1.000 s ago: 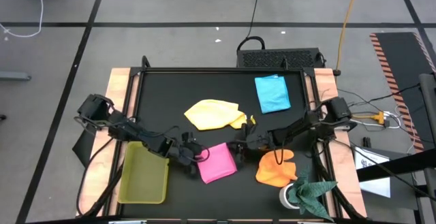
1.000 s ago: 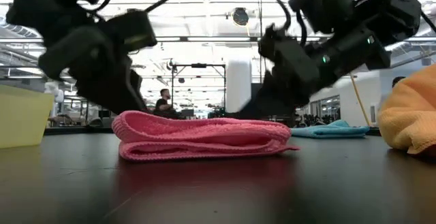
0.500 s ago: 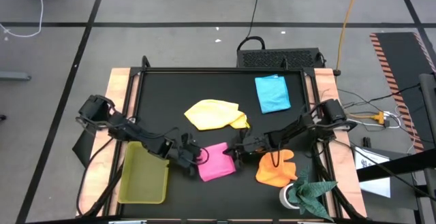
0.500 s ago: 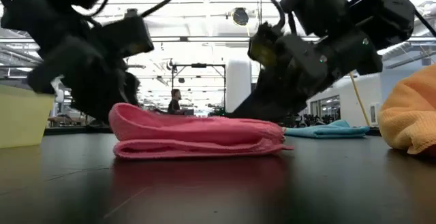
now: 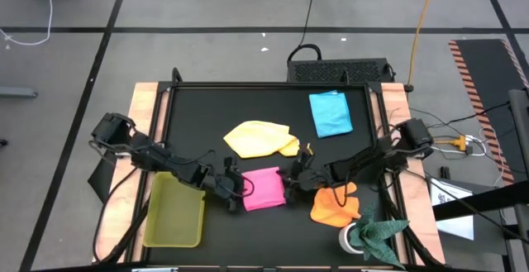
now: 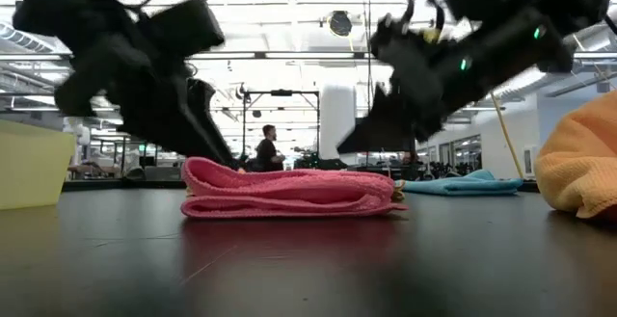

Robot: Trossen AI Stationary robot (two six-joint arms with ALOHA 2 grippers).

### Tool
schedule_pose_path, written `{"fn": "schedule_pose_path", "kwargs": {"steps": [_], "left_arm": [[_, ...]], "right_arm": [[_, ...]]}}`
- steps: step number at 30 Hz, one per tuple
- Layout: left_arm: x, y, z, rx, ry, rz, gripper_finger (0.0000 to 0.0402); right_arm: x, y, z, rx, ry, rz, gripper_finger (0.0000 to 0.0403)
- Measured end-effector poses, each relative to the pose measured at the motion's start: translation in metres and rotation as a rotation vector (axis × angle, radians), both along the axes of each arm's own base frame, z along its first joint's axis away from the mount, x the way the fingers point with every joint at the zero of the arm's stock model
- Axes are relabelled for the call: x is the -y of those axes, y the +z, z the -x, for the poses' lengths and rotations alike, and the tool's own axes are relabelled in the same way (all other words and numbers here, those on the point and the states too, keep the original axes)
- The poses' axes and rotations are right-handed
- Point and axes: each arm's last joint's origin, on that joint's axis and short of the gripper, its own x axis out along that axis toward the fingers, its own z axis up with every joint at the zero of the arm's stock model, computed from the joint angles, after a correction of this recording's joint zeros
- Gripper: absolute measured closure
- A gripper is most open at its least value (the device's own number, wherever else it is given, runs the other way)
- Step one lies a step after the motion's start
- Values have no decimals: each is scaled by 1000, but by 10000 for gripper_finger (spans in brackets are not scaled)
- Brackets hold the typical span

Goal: Fold microfiber towels
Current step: Fold the pink microfiber towel

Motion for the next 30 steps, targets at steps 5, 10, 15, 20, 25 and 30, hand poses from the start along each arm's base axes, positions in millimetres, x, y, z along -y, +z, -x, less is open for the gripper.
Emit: {"fn": "schedule_pose_path", "kwargs": {"steps": [5, 10, 15, 20, 25, 30], "left_arm": [[16, 3, -1, 55, -111, 59, 229], [26, -5, -1, 54, -146, 59, 229], [34, -26, -3, 15, -193, 76, 229], [36, -35, -3, -7, -192, 71, 229], [39, -21, -1, 32, -206, 88, 229], [40, 3, 2, 111, -211, 122, 229]], "right_arm": [[-9, 12, -3, 76, 151, -88, 403], [-9, -4, -10, 74, 237, -140, 403], [0, -24, -11, -3, 198, -130, 403], [5, -30, -11, -41, 171, -138, 403], [3, -18, -11, 3, 158, -128, 403], [-2, -7, -13, 69, 233, -164, 403]]}}
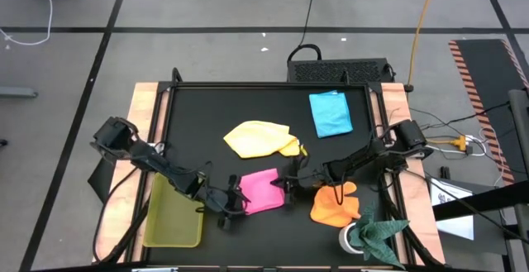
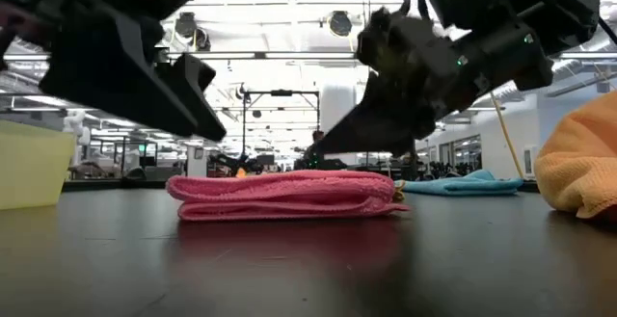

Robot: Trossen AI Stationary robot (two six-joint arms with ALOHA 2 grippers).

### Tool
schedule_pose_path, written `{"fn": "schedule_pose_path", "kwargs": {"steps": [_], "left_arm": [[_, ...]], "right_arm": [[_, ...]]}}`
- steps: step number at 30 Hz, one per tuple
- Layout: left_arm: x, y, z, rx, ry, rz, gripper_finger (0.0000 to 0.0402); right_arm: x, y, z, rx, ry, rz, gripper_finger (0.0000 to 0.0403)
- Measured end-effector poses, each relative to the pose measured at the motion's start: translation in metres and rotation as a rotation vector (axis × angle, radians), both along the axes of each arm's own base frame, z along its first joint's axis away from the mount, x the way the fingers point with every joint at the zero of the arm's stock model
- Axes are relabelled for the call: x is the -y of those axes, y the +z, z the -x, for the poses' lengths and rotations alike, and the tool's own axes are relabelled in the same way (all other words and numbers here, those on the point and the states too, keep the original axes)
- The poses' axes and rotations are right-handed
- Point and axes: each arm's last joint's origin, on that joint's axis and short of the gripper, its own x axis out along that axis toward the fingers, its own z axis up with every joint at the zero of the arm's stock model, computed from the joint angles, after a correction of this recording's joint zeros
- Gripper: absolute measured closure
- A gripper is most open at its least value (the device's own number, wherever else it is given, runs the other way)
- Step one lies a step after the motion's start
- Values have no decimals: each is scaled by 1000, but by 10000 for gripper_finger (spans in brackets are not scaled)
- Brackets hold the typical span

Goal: Fold microfiber towels
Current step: Fold the pink microfiber towel

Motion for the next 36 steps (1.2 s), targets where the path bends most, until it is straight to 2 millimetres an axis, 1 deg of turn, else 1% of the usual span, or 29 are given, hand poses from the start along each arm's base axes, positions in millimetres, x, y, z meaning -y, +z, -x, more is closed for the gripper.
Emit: {"fn": "schedule_pose_path", "kwargs": {"steps": [2, 4, 8, 11, 13, 16, 19, 23, 27, 29, 32, 34, 36], "left_arm": [[-2, 6, 0, 16, 30, 5, 229], [-8, 7, 2, 5, 91, -22, 229], [-24, -1, 2, -83, 190, -74, 229], [-35, -10, -1, -138, 249, -81, 229], [-41, -14, -2, -158, 270, -96, 229], [-45, -17, -5, -159, 280, -103, 229], [-48, -16, -7, -145, 276, -114, 229], [-47, -10, -9, -93, 243, -127, 229], [-45, -4, -10, -66, 243, -101, 229], [-46, -3, -9, -71, 287, -54, 229], [-52, -1, -10, -82, 366, 31, 229], [-58, -4, -10, -127, 412, 84, 229], [-65, -6, -10, -167, 439, 138, 229]], "right_arm": [[-3, 1, -3, -5, 65, -29, 403], [-6, -1, -7, -30, 107, -53, 403], [-9, -15, -13, -99, 169, -71, 403], [-8, -24, -9, -172, 169, -57, 403], [-6, -25, -8, -206, 164, -51, 403], [-5, -21, -6, -226, 162, -43, 403], [-4, -10, -3, -211, 165, -40, 403], [-7, 11, -2, -146, 179, -48, 403], [-8, 18, -2, -107, 158, -31, 403], [-3, 19, -4, -93, 117, 2, 402], [15, 18, -7, -99, 45, 12, 393], [29, 18, -10, -100, 3, 11, 378], [44, 18, -12, -109, -26, 3, 353]]}}
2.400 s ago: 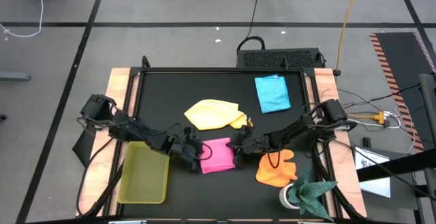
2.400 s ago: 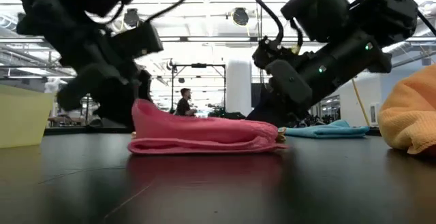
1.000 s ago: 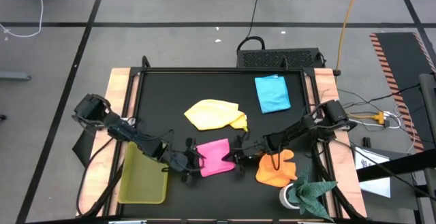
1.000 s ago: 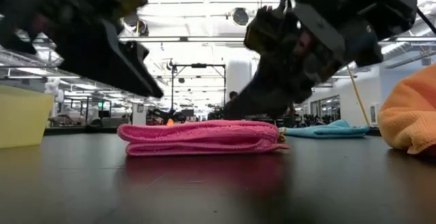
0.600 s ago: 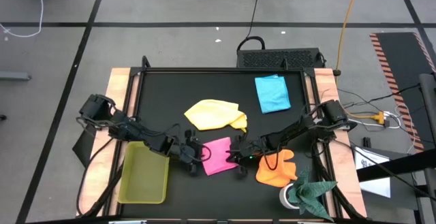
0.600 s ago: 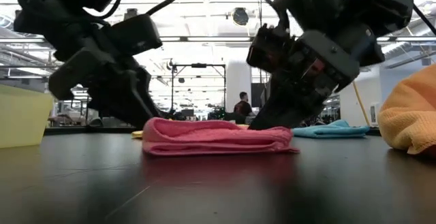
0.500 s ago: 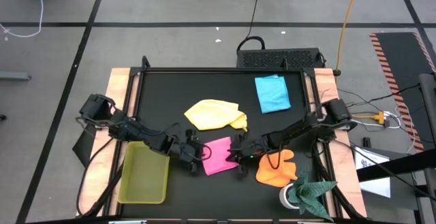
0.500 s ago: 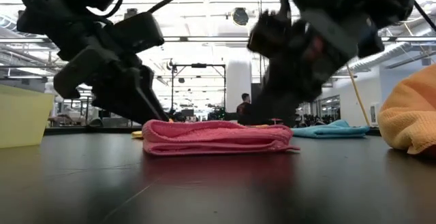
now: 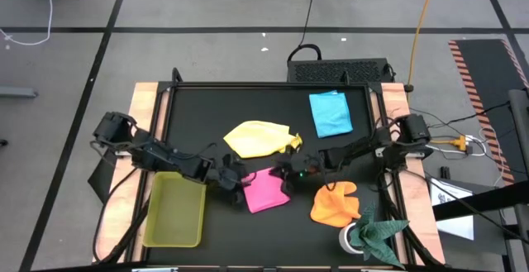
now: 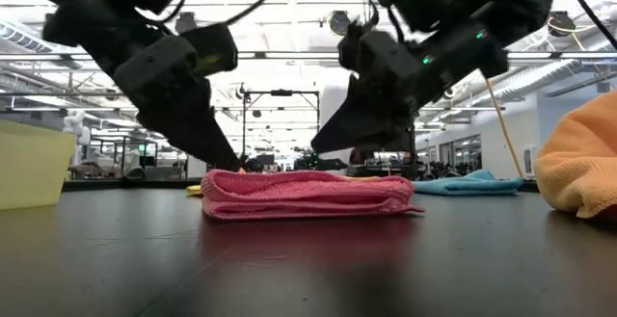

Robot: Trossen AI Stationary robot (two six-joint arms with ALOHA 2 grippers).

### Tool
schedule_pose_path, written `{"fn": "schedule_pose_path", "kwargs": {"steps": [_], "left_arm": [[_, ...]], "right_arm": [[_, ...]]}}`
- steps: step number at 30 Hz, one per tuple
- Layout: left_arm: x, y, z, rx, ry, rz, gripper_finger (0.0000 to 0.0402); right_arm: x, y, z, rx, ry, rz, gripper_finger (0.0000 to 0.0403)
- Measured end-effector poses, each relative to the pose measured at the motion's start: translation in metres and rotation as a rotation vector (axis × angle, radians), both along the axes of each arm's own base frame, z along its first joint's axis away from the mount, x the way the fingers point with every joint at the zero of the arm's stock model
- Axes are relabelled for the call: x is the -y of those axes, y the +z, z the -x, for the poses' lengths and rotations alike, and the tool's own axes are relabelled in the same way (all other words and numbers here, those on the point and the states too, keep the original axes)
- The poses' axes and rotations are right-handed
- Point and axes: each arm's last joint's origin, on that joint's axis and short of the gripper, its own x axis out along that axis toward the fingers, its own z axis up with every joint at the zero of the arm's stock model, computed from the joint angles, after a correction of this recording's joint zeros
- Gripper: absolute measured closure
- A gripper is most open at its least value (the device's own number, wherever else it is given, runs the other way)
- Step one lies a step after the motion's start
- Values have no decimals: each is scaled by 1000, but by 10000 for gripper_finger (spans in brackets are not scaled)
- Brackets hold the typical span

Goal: Fold microfiber towels
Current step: Fold the pink microfiber towel

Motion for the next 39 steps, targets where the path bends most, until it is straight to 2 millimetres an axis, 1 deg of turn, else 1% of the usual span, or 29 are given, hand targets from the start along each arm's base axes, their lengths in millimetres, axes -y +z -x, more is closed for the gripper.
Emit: {"fn": "schedule_pose_path", "kwargs": {"steps": [3, 7, 10, 12, 14, 17, 20, 25, 26, 30, 34, 39], "left_arm": [[-12, -6, -1, -53, 46, 54, 229], [-25, -13, -3, -95, 65, 98, 229], [-30, -16, -5, -112, 36, 132, 229], [-31, -16, -6, -108, 17, 140, 229], [-31, -16, -6, -110, -3, 138, 229], [-30, -16, -6, -114, -42, 133, 229], [-29, -15, -6, -117, -88, 136, 229], [-31, -16, -5, -129, -98, 130, 229], [-32, -16, -5, -135, -97, 130, 229], [-36, -16, -4, -150, -87, 130, 229], [-37, -13, -3, -149, -96, 108, 229], [-38, 3, 2, -112, -125, 75, 229]], "right_arm": [[20, -5, -2, -24, -7, -37, 306], [40, -16, -3, -63, 4, -93, 248], [46, -27, -3, -101, 58, -149, 224], [46, -30, -3, -110, 99, -178, 220], [45, -31, -3, -113, 123, -195, 226], [45, -32, -2, -121, 128, -192, 252], [45, -32, -2, -121, 127, -190, 295], [45, -32, -2, -119, 138, -175, 383], [44, -32, -2, -118, 146, -169, 392], [38, -33, -1, -121, 159, -154, 391], [27, -30, 5, -116, 129, -73, 399], [10, -16, 17, -77, 89, 48, 400]]}}
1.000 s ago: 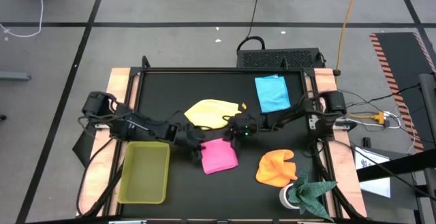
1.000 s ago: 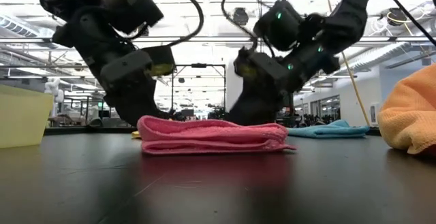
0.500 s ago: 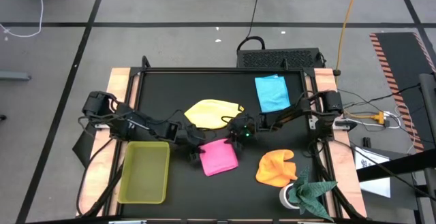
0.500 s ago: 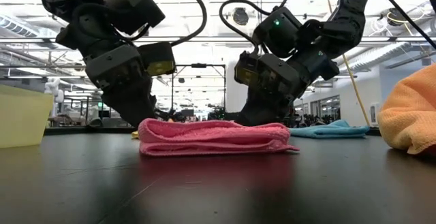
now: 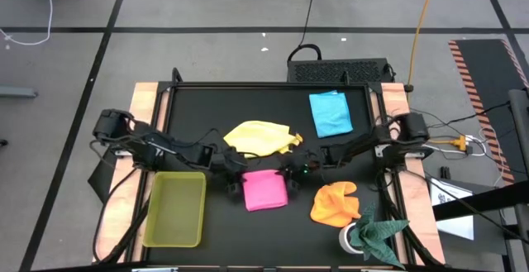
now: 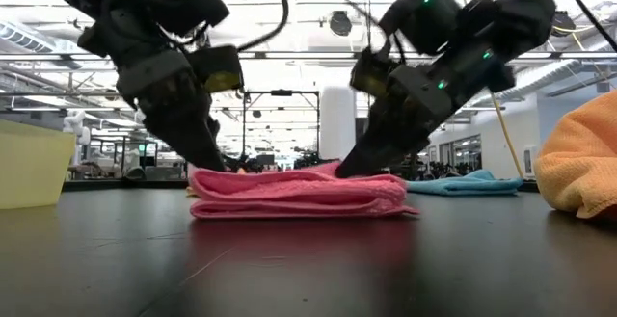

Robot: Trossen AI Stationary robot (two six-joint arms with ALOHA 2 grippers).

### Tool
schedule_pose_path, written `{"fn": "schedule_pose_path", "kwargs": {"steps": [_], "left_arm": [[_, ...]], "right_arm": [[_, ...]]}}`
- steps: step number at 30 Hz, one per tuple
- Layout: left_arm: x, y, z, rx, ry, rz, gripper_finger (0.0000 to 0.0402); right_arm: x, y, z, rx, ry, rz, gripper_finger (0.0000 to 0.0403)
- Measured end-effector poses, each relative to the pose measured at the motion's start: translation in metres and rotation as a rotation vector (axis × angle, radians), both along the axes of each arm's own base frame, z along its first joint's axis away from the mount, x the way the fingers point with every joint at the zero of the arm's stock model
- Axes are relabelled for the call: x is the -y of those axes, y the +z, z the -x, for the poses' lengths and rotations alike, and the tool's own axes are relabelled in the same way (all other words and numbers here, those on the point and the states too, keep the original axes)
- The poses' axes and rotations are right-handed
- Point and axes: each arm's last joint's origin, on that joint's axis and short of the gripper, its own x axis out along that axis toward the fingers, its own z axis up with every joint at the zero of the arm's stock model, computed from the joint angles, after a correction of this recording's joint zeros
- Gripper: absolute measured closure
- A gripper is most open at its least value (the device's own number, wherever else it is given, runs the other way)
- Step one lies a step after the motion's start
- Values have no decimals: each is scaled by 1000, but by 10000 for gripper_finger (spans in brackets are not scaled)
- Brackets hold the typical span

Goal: Fold microfiber towels
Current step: Fold the pink microfiber towel

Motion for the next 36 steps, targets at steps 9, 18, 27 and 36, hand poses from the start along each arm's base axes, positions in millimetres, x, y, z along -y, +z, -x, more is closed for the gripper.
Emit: {"fn": "schedule_pose_path", "kwargs": {"steps": [9, 18, 27, 36], "left_arm": [[6, 38, 3, 196, -82, -31, 229], [20, 16, -7, 189, -144, -46, 229], [19, -5, -20, 215, -219, -129, 229], [11, 1, -26, 309, -314, -262, 229]], "right_arm": [[-36, 20, 13, 91, 81, 194, 401], [-64, 22, 20, 128, 191, 329, 402], [-67, 23, 21, 144, 215, 345, 402], [-67, 23, 21, 142, 219, 343, 403]]}}
